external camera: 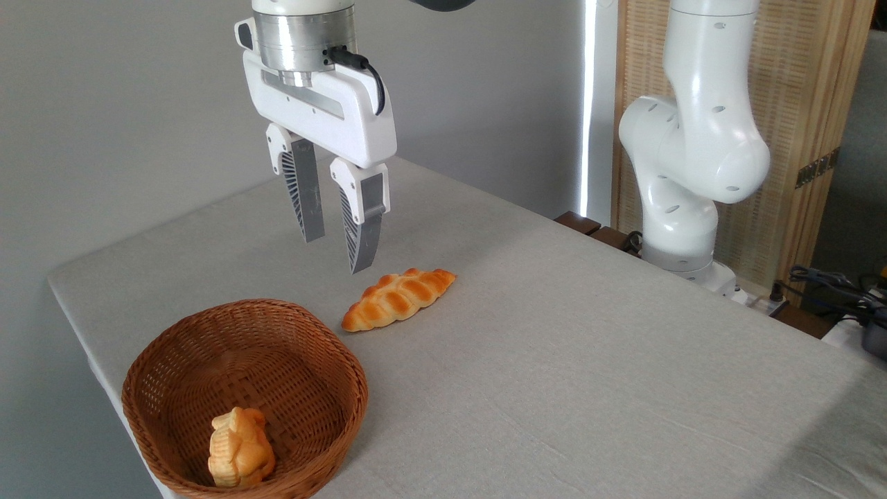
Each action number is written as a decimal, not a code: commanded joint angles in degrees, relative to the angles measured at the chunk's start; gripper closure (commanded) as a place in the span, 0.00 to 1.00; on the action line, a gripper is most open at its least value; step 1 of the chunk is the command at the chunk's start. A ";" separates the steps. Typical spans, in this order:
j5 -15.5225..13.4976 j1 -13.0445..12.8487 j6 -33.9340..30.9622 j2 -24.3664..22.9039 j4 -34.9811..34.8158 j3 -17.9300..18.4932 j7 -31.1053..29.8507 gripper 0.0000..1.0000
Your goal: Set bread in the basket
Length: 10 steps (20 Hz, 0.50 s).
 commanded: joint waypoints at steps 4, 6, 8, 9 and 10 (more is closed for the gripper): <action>-0.83 -0.21 -1.24 0.25 0.45 0.35 -0.12 0.00; -0.83 -0.21 -1.24 0.25 0.54 0.35 -0.12 0.00; -0.83 -0.21 -1.24 0.33 0.54 0.35 -0.12 0.00; -0.83 -0.21 -1.24 0.33 0.54 0.35 -0.21 0.00; -0.74 -0.21 -1.33 0.33 0.54 0.27 -0.21 0.00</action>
